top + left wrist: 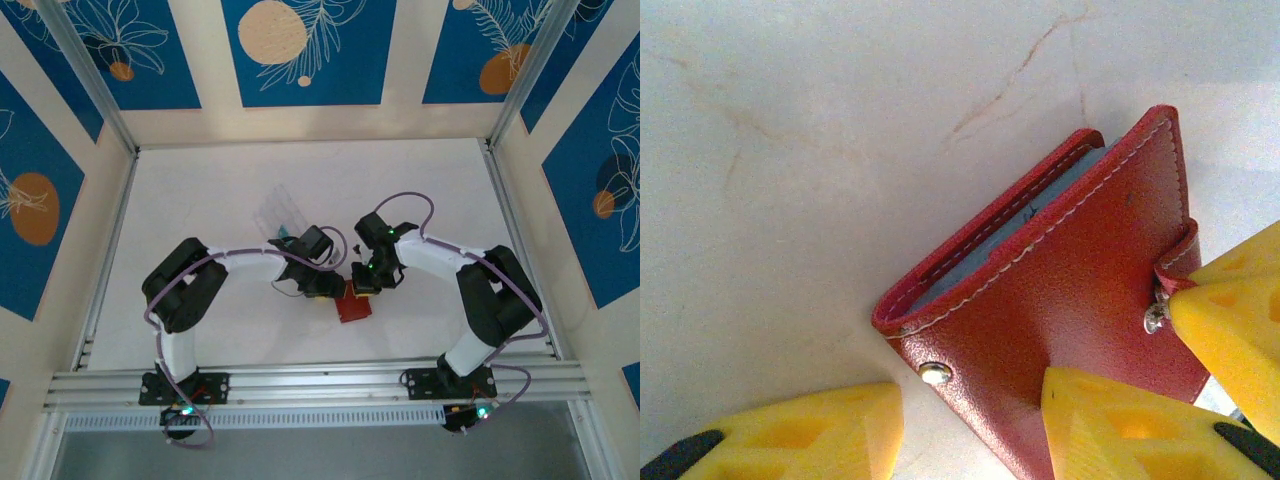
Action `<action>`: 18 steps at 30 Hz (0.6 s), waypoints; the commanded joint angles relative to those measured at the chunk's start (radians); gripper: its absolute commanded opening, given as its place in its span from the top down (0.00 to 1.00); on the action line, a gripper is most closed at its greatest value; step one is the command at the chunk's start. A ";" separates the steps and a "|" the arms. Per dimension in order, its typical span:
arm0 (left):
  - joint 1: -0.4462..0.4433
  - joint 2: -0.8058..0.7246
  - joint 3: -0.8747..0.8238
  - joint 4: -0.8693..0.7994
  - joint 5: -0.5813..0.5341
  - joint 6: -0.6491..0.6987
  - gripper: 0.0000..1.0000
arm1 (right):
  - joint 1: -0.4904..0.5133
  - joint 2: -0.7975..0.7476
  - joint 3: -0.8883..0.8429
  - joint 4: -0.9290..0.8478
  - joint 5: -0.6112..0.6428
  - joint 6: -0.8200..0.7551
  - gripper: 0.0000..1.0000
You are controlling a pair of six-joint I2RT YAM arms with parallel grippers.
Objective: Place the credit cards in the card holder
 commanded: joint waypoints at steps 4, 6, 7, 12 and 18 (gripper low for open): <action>-0.033 0.120 0.007 0.197 0.009 0.009 0.56 | 0.033 0.058 0.014 -0.039 0.004 -0.027 1.00; -0.032 0.120 0.008 0.196 0.009 0.008 0.56 | 0.040 0.071 0.018 -0.045 0.012 -0.027 1.00; -0.032 0.120 0.007 0.196 0.009 0.008 0.56 | 0.042 0.075 0.020 -0.048 0.015 -0.026 1.00; -0.032 0.122 0.009 0.194 0.006 0.010 0.56 | 0.051 0.090 0.024 -0.081 0.023 -0.014 1.00; -0.032 0.129 0.015 0.193 0.006 0.008 0.56 | 0.047 0.077 0.021 -0.098 0.045 0.008 1.00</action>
